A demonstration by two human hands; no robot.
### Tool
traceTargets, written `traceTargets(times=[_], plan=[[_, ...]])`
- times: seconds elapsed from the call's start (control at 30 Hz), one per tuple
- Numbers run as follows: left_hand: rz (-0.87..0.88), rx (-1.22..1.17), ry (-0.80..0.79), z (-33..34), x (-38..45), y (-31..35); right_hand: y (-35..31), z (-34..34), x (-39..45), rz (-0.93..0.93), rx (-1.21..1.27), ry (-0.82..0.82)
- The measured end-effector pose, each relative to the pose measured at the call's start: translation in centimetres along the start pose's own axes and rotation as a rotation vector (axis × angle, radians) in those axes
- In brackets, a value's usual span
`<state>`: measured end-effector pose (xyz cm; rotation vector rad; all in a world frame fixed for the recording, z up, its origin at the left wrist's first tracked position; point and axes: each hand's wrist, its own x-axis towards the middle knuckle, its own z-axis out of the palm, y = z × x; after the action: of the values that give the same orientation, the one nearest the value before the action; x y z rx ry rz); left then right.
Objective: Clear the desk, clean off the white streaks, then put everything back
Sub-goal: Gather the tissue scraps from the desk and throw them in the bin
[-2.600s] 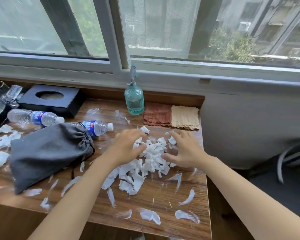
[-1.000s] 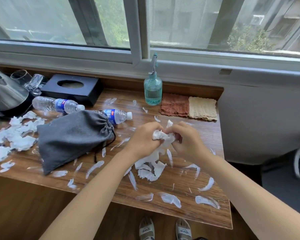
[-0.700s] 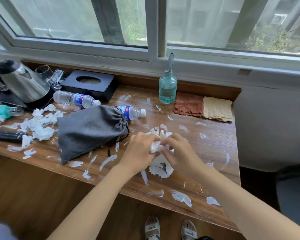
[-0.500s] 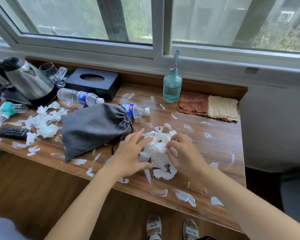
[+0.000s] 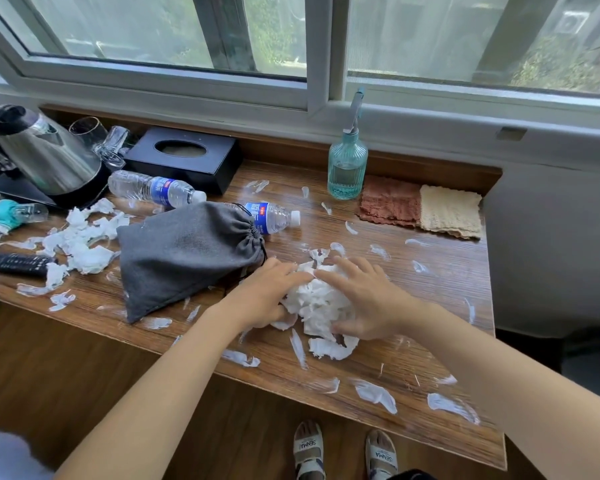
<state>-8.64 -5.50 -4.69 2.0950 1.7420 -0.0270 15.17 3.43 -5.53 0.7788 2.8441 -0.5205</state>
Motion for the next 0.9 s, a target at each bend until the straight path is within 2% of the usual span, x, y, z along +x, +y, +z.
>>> traceTargets(times=[0.13, 0.37, 0.5, 0.73, 0.9], plan=[[0.038, -0.016, 0.086, 0.5, 0.4, 0.0, 0.0, 0.5, -0.5, -0.032, 0.037, 0.024], [0.014, -0.202, 0.218, 1.3, 0.7, 1.5, -0.7, 2.6, 0.4, 0.015, 0.126, 0.158], [-0.006, -0.156, 0.229, 0.6, 1.2, 1.3, -0.5, 1.5, 0.2, 0.050, 0.332, 0.224], [0.015, -0.311, 0.243, -1.3, 3.2, 1.4, 1.0, -0.4, -1.3, 0.222, 0.709, 0.360], [0.011, -0.364, 0.264, -1.2, 4.2, 2.1, 1.1, -1.2, -1.6, 0.263, 0.808, 0.391]])
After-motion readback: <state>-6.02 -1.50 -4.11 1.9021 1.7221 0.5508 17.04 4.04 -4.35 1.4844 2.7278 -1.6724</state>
